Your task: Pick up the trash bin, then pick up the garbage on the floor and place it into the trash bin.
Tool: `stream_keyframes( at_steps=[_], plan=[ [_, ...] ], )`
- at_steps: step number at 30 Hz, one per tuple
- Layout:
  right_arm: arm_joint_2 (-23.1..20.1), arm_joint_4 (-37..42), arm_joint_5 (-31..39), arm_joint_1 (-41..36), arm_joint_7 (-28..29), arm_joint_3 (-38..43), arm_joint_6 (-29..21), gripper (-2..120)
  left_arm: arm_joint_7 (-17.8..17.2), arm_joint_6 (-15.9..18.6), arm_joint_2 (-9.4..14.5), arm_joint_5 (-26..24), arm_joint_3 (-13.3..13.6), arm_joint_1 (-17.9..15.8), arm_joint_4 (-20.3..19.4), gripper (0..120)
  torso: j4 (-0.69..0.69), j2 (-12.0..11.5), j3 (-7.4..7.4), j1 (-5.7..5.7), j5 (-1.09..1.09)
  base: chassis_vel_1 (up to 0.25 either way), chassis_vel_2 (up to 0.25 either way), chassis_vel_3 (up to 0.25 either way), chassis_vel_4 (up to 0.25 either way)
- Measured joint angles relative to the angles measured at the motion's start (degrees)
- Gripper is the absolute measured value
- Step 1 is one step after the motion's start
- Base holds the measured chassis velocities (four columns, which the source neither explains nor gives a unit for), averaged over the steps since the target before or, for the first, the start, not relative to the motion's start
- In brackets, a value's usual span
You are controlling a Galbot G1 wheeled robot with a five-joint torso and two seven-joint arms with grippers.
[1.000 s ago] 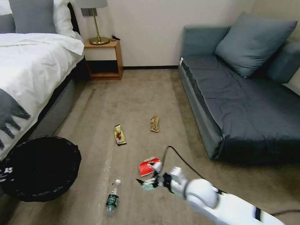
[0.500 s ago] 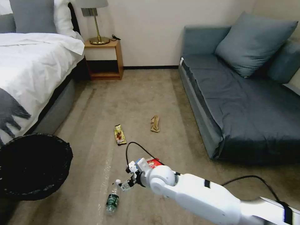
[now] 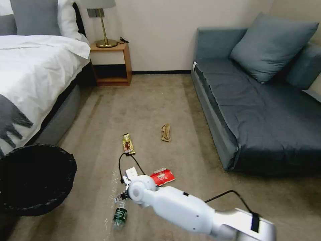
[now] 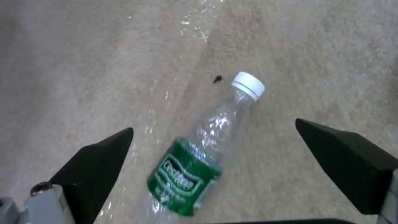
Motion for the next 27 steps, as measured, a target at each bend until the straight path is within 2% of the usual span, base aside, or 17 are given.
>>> stream_keyframes(
  at_steps=[7, 11, 16, 18, 21, 27],
  plan=[
    [0.4, -7.56, -4.74, -2.93, 2.67, 2.44, 0.19, 100, 0.04, 0.15, 0.84, -0.7, -1.58, 0.52, -0.56, 3, -0.03, 0.0, 0.0, 0.0, 0.01, 0.0, 0.0, 0.0, 0.0],
    [0.27, -10.29, -5.61, -3.69, 1.95, 4.66, 0.32, 100, 0.05, 0.18, 0.83, -0.86, -2.22, 1.06, -0.95, 3, -0.03, 0.0, 0.0, 0.0, 0.0, 0.0, 0.0, 0.0, 0.0],
    [0.2, -7.31, -3.9, -4.24, 0.83, 5.38, 0.33, 100, 0.14, 0.19, 0.24, -0.92, -2.47, 1.34, -1.15, 3, -0.02, 0.0, 0.0, 0.0, 0.0, 0.0, 0.0, 0.0, 0.0],
    [0.15, -2.11, 0.19, -4.02, 1.11, 4.55, 0.32, 100, 0.15, 0.21, 0.12, -0.92, -2.42, 1.16, -0.99, 3, -0.01, 0.0, 0.0, 0.0, 0.01, 0.0, 0.0, 0.0, 0.0],
    [0.11, 1.48, 4.1, -3.42, 1.07, 3.07, 0.3, 100, 0.15, 0.22, 0.38, -0.94, -2.2, 0.87, -0.63, 3, -0.01, 0.0, 0.0, 0.0, 0.01, 0.0, 0.0, 0.0, 0.0],
    [0.05, 1.16, 5.54, -3.24, 0.21, 0.67, 0.27, 100, 0.12, 0.23, 0.67, -1.12, -2.15, 0.56, -0.53, 3, -0.01, 0.0, 0.0, 0.0, 0.01, 0.0, 0.0, 0.0, 0.0]
  ],
)
